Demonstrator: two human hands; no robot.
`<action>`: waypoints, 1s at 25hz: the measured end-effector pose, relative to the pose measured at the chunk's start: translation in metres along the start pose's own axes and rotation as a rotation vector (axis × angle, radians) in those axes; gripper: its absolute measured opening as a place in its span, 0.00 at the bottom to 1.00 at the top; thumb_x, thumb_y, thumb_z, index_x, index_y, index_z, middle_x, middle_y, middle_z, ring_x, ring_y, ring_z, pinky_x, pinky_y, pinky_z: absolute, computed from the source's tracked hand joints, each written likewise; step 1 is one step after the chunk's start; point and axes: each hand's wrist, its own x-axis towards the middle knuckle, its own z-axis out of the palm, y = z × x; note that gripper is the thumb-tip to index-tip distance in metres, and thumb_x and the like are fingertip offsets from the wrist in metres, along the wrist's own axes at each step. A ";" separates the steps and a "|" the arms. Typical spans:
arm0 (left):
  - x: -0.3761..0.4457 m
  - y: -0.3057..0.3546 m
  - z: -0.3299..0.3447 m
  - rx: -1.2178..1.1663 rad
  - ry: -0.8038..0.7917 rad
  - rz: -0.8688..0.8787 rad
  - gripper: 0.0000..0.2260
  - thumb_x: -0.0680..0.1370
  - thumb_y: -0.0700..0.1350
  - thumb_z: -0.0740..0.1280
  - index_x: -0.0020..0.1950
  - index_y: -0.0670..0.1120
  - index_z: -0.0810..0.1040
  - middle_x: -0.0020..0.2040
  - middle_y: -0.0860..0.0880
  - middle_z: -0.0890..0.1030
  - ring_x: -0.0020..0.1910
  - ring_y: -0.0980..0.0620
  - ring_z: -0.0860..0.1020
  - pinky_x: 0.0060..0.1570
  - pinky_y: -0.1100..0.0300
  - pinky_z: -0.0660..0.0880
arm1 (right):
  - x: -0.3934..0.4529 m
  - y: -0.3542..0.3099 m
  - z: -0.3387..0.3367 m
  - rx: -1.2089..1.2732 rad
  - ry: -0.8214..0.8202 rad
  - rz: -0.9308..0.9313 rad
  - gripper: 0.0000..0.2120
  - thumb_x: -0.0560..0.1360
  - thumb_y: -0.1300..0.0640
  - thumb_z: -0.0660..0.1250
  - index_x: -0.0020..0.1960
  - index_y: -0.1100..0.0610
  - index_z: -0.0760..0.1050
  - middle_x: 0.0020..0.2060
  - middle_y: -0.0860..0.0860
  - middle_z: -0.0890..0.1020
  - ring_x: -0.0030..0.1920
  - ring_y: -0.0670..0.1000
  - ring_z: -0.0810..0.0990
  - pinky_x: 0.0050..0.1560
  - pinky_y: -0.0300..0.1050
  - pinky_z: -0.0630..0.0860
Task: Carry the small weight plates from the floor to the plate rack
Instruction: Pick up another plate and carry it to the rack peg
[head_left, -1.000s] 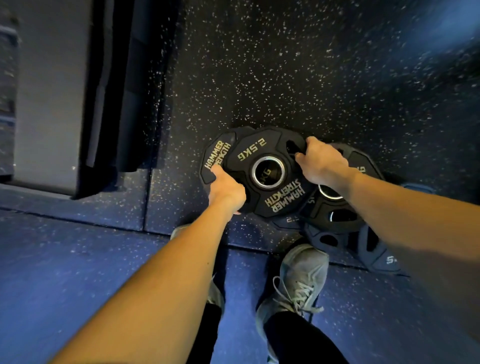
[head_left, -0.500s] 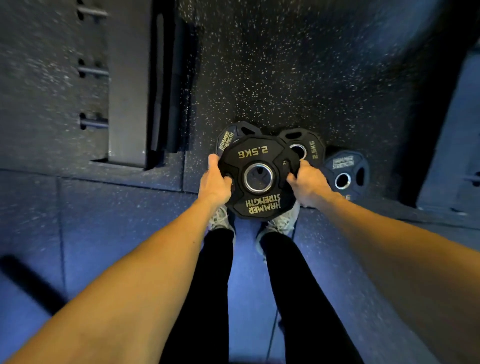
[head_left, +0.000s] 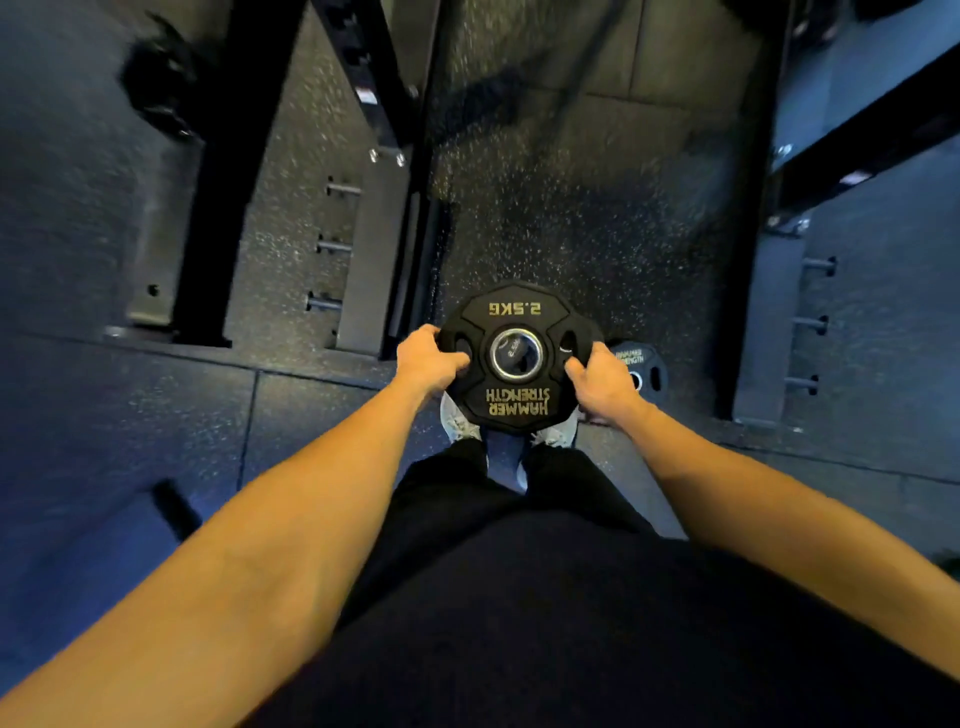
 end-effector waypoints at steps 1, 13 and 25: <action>-0.014 -0.005 -0.004 -0.006 0.019 0.020 0.19 0.73 0.42 0.72 0.62 0.41 0.76 0.59 0.42 0.80 0.54 0.46 0.77 0.45 0.60 0.69 | -0.012 -0.002 0.000 -0.009 0.006 -0.021 0.21 0.79 0.54 0.59 0.65 0.67 0.66 0.59 0.65 0.77 0.57 0.66 0.76 0.54 0.54 0.73; -0.126 -0.095 0.017 -0.485 0.379 -0.194 0.14 0.73 0.41 0.70 0.57 0.40 0.74 0.55 0.41 0.78 0.52 0.44 0.76 0.44 0.54 0.72 | -0.046 -0.043 0.018 -0.353 -0.158 -0.387 0.19 0.79 0.50 0.59 0.60 0.65 0.69 0.58 0.63 0.78 0.58 0.64 0.76 0.56 0.54 0.73; -0.212 -0.305 0.017 -0.931 0.773 -0.552 0.13 0.73 0.45 0.70 0.53 0.39 0.75 0.53 0.40 0.81 0.54 0.42 0.78 0.51 0.52 0.76 | -0.141 -0.139 0.216 -0.767 -0.440 -0.730 0.19 0.77 0.46 0.61 0.59 0.60 0.73 0.56 0.60 0.80 0.57 0.62 0.78 0.55 0.54 0.76</action>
